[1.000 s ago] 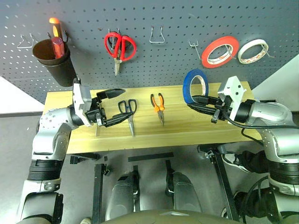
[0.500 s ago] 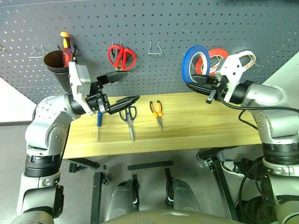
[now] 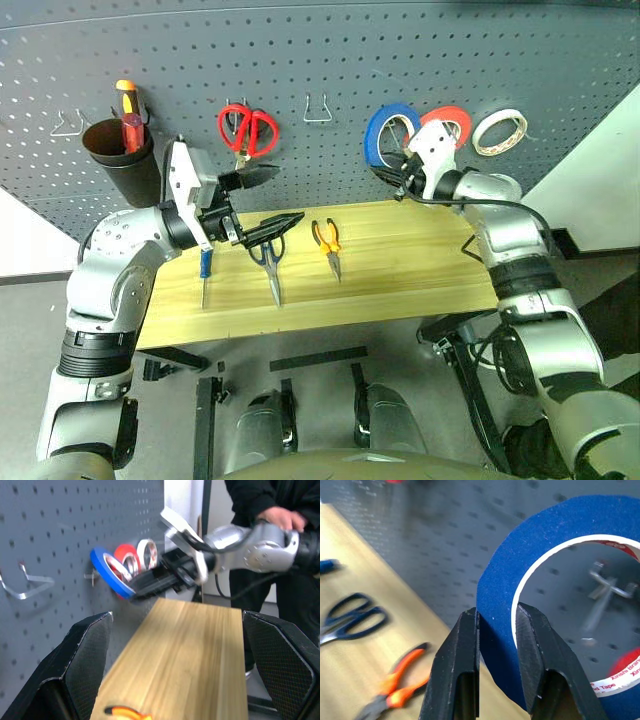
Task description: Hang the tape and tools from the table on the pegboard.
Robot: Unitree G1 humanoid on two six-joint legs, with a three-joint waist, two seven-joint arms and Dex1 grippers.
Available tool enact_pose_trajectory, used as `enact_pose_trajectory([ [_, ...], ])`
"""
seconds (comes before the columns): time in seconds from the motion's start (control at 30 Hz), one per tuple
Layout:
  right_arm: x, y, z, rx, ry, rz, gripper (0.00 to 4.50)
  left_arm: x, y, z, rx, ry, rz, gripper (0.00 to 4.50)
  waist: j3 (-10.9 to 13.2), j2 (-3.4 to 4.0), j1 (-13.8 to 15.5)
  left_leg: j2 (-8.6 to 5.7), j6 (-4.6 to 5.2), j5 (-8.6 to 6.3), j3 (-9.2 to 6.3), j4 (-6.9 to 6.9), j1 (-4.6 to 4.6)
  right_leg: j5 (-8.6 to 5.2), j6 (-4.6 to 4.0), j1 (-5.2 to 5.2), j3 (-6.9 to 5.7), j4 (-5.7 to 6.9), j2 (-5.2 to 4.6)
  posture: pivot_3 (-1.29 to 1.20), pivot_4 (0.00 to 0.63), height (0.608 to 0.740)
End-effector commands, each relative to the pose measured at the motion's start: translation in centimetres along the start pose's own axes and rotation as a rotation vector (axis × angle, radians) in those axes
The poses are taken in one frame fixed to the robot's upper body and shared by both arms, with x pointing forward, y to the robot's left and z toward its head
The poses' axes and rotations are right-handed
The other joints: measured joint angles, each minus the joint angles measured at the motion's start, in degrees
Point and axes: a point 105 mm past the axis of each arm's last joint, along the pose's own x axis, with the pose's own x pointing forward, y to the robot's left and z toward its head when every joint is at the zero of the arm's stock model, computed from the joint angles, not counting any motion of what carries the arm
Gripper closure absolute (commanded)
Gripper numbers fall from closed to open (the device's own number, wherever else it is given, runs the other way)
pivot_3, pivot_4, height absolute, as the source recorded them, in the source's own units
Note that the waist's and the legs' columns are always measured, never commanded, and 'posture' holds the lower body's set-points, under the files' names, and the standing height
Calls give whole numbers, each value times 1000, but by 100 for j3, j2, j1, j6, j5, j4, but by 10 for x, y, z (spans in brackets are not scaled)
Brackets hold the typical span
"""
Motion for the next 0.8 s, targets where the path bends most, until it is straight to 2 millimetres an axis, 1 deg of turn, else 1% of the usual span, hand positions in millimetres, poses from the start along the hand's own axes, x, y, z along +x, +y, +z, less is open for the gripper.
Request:
enact_pose_trajectory([
  [0.03,8,-15,11,-27,-23,-73,3835,-5,0,2,44,-3,9,140,-1,1,-19,0,0,0,0,0,0,0,0,0,0,0,0,-43,119,732],
  [0.1,11,-10,14,-26,-42,-39,3125,-8,1,0,40,-1,16,140,-1,1,-17,0,0,0,-1,1,0,0,0,1,1,1,-1,-40,121,732],
  [0.13,11,-6,16,-16,-54,-12,2928,-10,1,-3,35,0,23,140,-1,1,-17,0,0,0,-1,1,0,0,0,1,1,1,-1,-40,123,732],
  [0.23,10,3,19,-22,-81,45,1992,-14,2,-10,31,16,28,140,-2,2,-52,0,0,0,-2,0,1,0,0,1,1,2,0,-38,126,732],
  [0.3,6,1,22,-31,-87,44,1293,-16,1,-13,28,21,27,140,-2,2,-56,0,0,1,-1,0,4,0,0,1,2,4,0,-36,128,732],
  [0.4,-11,5,25,-46,-72,109,422,-18,-1,-18,20,25,26,140,-2,3,-29,1,-1,1,-2,0,4,0,0,1,3,7,-1,-37,132,732],
  [0.47,-25,15,26,-36,-52,182,422,-19,-3,-21,8,24,23,140,-2,3,10,0,-1,1,-3,1,4,0,0,1,3,8,-2,-38,134,732],
  [0.6,-53,37,30,35,-9,307,422,-20,-6,-27,-14,34,14,140,-3,5,93,0,-1,1,-1,4,5,0,0,1,5,8,-1,-49,138,732],
  [0.67,-60,41,28,96,31,318,422,-21,-5,-34,-20,64,21,140,-4,6,88,2,-1,1,0,8,8,0,0,2,6,13,0,-53,141,732],
  [0.77,-65,46,18,187,120,321,422,-23,-4,-45,-28,113,33,140,-5,6,94,1,0,1,8,17,23,0,0,13,15,23,-2,-55,142,732],
  [0.8,-65,49,9,220,177,316,246,-25,-1,-52,-24,155,56,140,-6,6,95,2,0,0,8,18,26,0,0,17,16,24,-2,-60,143,732],
])
